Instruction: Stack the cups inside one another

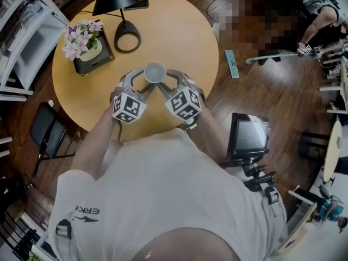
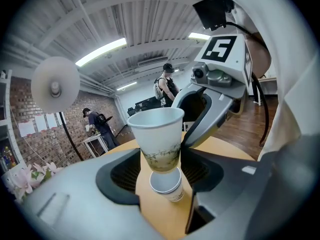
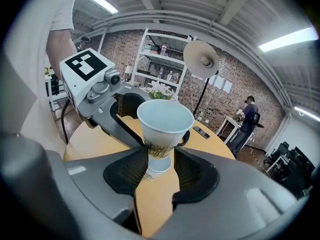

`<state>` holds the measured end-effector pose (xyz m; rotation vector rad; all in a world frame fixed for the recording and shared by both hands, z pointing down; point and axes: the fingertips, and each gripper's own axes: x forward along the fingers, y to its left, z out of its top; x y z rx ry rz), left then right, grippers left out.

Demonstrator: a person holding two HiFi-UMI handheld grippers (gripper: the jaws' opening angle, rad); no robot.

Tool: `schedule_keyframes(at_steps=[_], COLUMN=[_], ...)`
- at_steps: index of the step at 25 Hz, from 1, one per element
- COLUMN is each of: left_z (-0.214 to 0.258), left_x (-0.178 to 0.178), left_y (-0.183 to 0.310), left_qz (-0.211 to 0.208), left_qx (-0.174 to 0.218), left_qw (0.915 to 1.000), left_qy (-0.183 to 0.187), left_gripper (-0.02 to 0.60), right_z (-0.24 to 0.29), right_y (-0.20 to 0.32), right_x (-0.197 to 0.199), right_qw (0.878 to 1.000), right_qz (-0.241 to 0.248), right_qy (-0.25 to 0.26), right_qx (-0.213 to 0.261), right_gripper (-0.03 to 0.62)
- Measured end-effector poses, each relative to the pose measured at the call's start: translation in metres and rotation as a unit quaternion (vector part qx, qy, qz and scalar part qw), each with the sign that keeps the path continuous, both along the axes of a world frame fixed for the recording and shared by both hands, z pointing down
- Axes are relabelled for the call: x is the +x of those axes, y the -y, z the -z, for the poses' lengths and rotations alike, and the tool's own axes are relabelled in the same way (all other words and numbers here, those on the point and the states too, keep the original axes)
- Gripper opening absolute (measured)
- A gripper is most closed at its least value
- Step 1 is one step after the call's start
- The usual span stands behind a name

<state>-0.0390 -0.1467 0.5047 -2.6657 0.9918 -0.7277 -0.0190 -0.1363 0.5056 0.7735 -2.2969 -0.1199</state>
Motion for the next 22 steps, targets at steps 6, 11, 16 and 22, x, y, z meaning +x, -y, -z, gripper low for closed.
schedule_keyframes(at_steps=[6,11,16,22], left_z=[-0.006,-0.015,-0.028,-0.043], left_x=[0.002,0.001,0.000,-0.002], left_y=[0.003,0.007,0.009,0.014], left_qz=[0.004,0.009,0.014,0.020], left_qx=[-0.009,-0.024,-0.044,-0.064], left_qw=[0.9999,0.9997,0.9989,0.9978], left_qy=[0.001,0.003,0.003,0.001], left_gripper=[0.253,0.253,0.253,0.253], right_z=[-0.006,-0.014,-0.028,-0.040], right_y=[0.003,0.007,0.010,0.014], right_x=[0.002,0.001,0.001,-0.001], right_qw=[1.000,1.000,0.999,0.998], right_qz=[0.002,0.008,0.009,0.012], right_qy=[-0.003,-0.003,0.003,-0.002], right_qx=[-0.010,-0.025,-0.047,-0.061], right_gripper=[0.175,0.175,0.173,0.173])
